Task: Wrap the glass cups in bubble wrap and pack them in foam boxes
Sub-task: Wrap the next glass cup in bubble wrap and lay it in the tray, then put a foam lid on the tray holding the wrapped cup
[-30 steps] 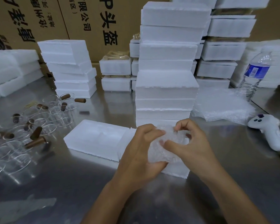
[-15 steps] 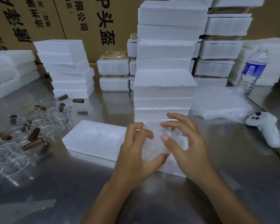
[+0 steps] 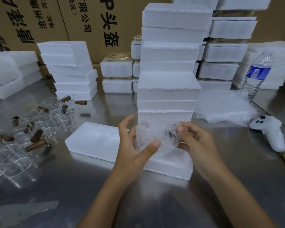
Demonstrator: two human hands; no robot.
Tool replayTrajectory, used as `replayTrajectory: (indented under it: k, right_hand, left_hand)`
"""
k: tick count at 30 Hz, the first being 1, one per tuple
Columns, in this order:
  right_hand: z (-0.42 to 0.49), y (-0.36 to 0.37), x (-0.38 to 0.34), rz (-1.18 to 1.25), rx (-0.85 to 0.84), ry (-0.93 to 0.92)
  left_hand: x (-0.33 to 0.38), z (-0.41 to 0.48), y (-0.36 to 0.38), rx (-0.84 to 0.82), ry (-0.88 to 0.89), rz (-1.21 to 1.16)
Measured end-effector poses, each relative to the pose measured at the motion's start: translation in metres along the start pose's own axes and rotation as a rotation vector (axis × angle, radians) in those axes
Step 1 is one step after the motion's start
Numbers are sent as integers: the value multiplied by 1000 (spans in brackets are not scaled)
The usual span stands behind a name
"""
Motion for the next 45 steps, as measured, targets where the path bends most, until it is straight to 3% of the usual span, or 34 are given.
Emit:
replayTrajectory:
  k: [5,9,14,22,29,33,36,39,45]
  right_hand:
    - [3,-4,2,173,17,54]
    - [5,-5,6,101,13,85]
    - [7,-4,14,-139,-40,112]
    - [1,6,24,-759,-37,-84]
    - [0,3,17,-879,114,-215]
    - [3,-3,15,-884,156,-217]
    - [5,-5,14,-773,153,-225]
    - [6,-8,14,-644,208,-228]
    - [13,-20,21,-561,335,-159]
  left_hand:
    - [-11,7,-6,155,-27,110]
    - [-20,7,-9,137,-19,176]
    - [-24,1,-7,21,5,425]
    - [-26,-3,-12,-14,19,757]
    - [-27,-3,-10,-28,78,937]
    - [-21,-2,-11,-5,22,852]
    - [-10,-2,-20,167,29,722]
    - [-6,-1,-38,292,-29,782]
    - [-10,-12,-50,88,-183,1106]
Point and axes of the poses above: each hand's wrist, its own z-axis towards the middle knuckle, its own y-axis out of the palm, x = y × z, the point moved 3 cm from there along z, towards the middle knuckle, and after that the axes turned 9 degrees about y, right-handed, at the moved point
